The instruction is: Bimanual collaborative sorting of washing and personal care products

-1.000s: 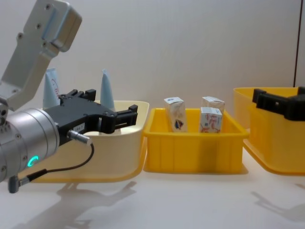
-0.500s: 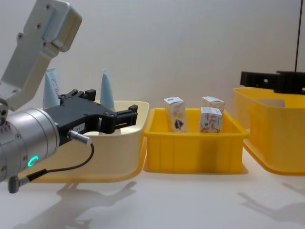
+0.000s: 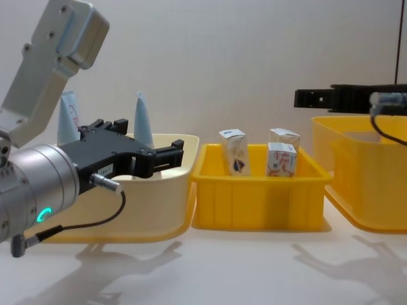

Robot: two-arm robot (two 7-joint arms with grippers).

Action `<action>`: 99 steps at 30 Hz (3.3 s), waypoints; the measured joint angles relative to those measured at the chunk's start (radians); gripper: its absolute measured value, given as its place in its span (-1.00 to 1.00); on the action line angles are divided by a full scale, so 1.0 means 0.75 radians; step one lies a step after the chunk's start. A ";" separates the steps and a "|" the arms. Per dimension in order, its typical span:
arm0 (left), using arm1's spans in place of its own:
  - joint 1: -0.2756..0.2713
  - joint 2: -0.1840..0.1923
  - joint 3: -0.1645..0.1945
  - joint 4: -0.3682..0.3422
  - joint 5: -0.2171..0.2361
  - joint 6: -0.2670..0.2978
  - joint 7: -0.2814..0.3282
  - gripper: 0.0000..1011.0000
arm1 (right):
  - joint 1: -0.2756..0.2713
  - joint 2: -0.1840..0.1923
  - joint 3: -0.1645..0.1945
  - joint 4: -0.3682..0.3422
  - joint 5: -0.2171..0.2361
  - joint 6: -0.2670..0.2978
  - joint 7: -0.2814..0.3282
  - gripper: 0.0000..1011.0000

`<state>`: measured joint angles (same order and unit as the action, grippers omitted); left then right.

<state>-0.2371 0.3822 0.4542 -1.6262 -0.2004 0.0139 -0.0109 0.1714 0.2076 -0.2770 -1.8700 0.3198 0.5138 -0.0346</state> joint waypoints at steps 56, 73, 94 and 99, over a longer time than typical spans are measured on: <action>0.000 0.000 0.000 0.000 0.000 0.000 0.000 0.98 | 0.326 -0.240 -0.090 0.450 -0.112 0.258 -0.128 0.98; 0.000 0.000 0.000 0.000 0.000 0.000 0.000 0.98 | 0.343 -0.242 -0.102 0.498 -0.142 0.238 -0.122 0.80; 0.000 0.000 0.000 0.000 0.000 0.000 0.000 0.98 | 0.348 -0.243 -0.105 0.509 -0.151 0.231 -0.121 -0.12; 0.000 0.000 0.000 0.000 0.000 0.000 0.000 0.98 | 0.348 -0.243 -0.105 0.510 -0.151 0.230 -0.121 -0.12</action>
<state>-0.2371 0.3821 0.4542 -1.6262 -0.2004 0.0139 -0.0109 0.4326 0.0253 -0.3556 -1.4874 0.2064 0.6865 -0.1251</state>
